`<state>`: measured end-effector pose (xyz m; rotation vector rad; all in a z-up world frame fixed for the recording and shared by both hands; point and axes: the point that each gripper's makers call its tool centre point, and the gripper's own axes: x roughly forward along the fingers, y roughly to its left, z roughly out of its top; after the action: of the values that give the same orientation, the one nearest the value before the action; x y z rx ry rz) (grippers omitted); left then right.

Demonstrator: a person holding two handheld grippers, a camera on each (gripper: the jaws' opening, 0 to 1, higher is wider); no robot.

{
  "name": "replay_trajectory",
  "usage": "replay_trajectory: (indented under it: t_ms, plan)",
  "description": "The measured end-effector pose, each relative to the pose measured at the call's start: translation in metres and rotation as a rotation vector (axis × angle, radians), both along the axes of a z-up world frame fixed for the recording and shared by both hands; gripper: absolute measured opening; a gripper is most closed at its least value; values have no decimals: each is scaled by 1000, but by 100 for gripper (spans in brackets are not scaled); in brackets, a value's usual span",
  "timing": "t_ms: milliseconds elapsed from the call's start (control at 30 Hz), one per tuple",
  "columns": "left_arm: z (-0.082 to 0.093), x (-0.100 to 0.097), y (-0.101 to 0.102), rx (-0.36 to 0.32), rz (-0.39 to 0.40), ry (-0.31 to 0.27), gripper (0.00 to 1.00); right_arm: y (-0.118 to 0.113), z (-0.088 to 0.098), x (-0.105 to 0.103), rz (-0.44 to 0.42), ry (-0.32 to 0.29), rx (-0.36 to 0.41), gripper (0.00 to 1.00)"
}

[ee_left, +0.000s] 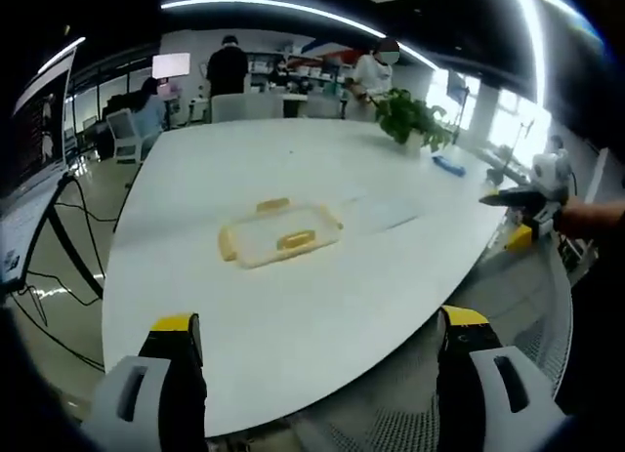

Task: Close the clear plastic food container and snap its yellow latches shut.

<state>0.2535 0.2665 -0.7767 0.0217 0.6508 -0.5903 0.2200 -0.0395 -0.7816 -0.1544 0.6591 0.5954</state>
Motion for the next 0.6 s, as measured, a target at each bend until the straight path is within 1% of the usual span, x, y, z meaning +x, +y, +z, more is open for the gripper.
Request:
replay_trajectory:
  t_ms: [100,200,300,367,433,500,600]
  plan:
    - [-1,2,1,-1,6,4,99,0,-1,2,-1,-4,8,100]
    - [-1,3,2,1,7,-1,99,-2,-9,2,2,17,-6,100]
    - [-2,5,2,7,3,-1,99,-1,-10,4,5,14,3,100]
    - [-2,7,3,3,6,-2,99,0,-12,5,9,24,2,100]
    - [-2,10,2,-4,10,-1,99,3,-12,6,17,29,5,100]
    - [-2,12,1,-5,7,-1,99,9,-11,6,35,42,25,100]
    - [-3,16,1,-3,6,2,99,11,-15,8,52,49,7,100]
